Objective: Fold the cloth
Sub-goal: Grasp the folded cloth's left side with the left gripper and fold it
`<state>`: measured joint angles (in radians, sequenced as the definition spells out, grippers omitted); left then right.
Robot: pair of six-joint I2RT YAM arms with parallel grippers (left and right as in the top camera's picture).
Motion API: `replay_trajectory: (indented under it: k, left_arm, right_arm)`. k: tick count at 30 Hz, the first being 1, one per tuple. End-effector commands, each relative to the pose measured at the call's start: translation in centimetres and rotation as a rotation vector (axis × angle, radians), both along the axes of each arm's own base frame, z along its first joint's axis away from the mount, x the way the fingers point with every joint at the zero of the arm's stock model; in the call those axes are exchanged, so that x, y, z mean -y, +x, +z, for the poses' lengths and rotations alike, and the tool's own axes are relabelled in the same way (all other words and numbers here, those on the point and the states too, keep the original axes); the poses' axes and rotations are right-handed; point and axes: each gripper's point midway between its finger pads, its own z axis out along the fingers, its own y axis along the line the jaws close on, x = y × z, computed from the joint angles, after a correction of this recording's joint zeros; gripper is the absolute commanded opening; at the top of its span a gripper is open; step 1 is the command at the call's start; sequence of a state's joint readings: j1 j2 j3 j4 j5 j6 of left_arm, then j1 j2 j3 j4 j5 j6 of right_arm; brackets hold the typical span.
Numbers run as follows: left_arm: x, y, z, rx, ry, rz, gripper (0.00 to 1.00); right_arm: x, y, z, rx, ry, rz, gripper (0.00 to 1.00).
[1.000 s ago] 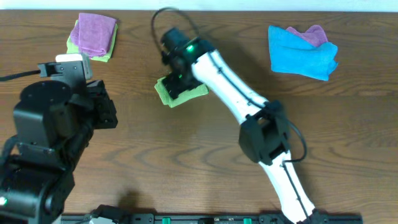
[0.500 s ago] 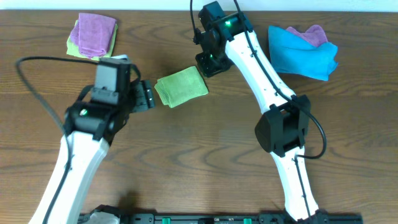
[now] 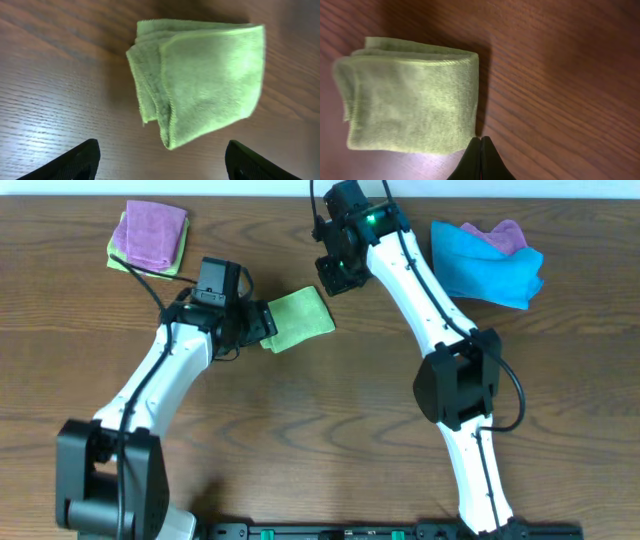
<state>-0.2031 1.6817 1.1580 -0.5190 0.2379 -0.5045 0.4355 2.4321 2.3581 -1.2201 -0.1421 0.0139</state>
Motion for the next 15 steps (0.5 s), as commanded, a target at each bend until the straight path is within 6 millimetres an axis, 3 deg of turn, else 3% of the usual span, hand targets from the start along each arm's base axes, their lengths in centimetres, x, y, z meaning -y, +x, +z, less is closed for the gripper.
replay_trajectory:
  k: [1, 15]
  left_arm:
    - [-0.3, 0.2, -1.3, -0.047, -0.044, 0.037, 0.82]
    - [-0.9, 2.7, -5.7, -0.07, -0.118, 0.061, 0.85]
  right_arm:
    - [0.5, -0.1, -1.3, -0.018, -0.006, -0.002, 0.01]
    - [0.9, 0.4, -4.6, -0.031, -0.002, -0.045, 0.02]
